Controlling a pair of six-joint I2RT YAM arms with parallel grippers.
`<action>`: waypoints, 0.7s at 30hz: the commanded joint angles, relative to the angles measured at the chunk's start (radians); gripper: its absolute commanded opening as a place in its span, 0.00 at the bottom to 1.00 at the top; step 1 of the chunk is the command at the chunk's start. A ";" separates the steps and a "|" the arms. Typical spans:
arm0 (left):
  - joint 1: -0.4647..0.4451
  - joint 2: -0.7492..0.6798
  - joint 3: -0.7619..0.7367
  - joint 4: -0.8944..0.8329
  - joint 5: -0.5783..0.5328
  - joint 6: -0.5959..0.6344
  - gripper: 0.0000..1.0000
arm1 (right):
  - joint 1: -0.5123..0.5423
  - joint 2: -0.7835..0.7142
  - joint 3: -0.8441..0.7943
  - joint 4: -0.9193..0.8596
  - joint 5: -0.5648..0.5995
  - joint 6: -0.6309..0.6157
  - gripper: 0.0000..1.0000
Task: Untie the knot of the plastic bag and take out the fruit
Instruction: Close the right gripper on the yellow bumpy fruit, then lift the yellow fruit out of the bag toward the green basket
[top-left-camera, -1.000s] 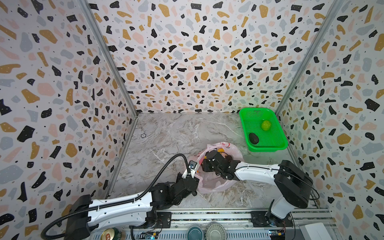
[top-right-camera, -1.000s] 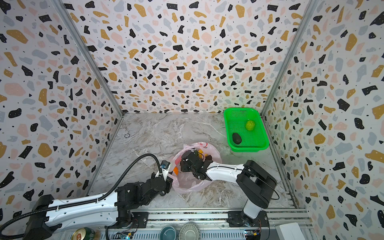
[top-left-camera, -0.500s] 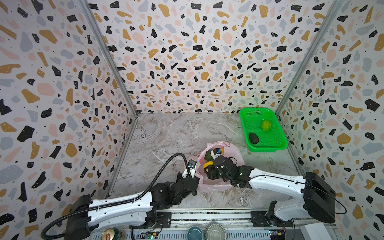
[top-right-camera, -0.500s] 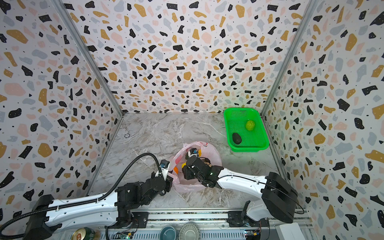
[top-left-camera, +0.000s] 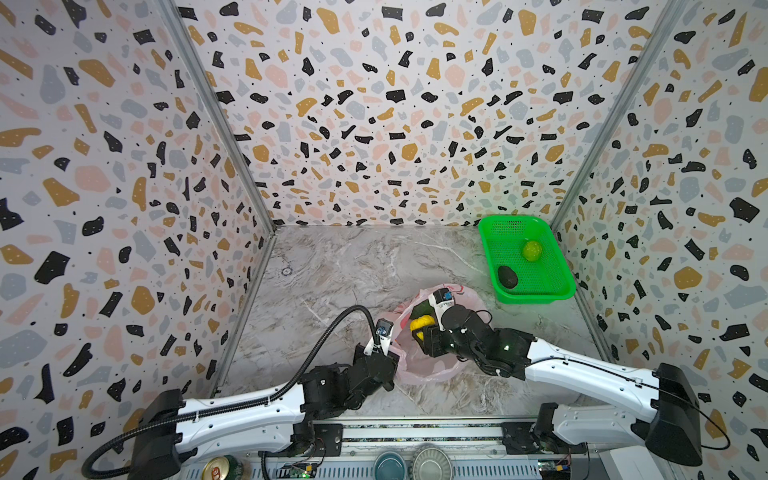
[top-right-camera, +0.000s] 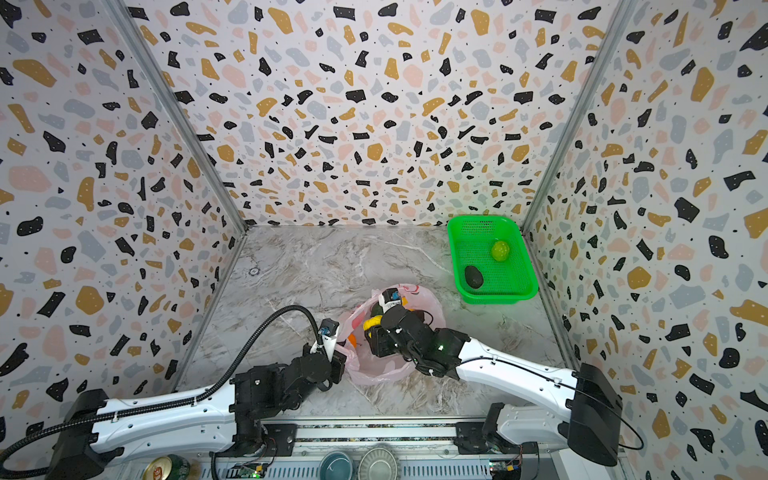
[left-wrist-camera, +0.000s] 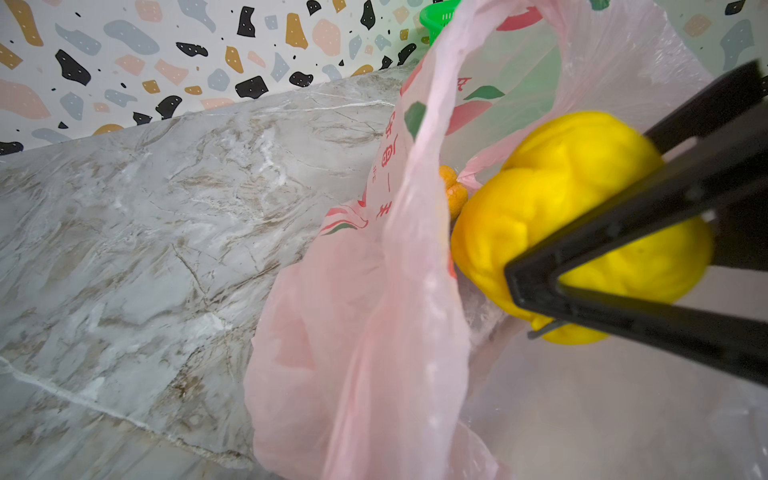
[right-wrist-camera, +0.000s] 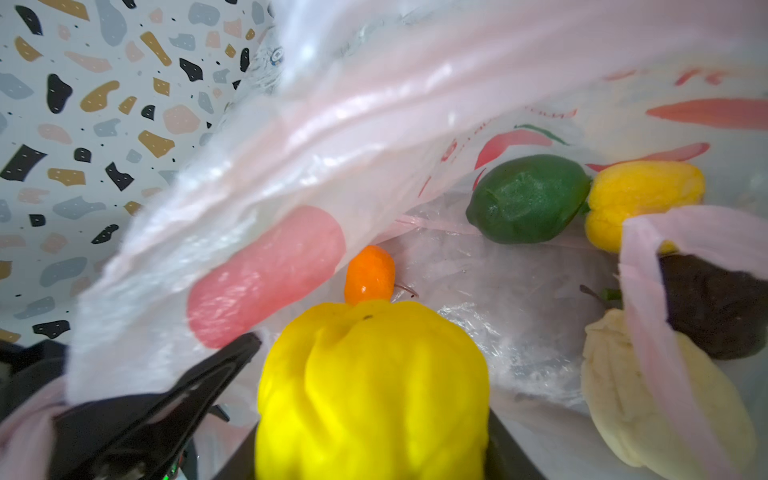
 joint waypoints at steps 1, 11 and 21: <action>0.006 -0.003 0.002 0.029 -0.018 -0.008 0.00 | 0.005 -0.056 0.073 -0.077 0.013 -0.018 0.48; 0.005 0.005 0.006 0.038 -0.016 -0.001 0.00 | -0.103 -0.115 0.251 -0.191 0.024 -0.082 0.48; 0.006 0.025 0.024 0.033 -0.015 0.018 0.00 | -0.535 -0.094 0.239 -0.134 -0.162 -0.208 0.48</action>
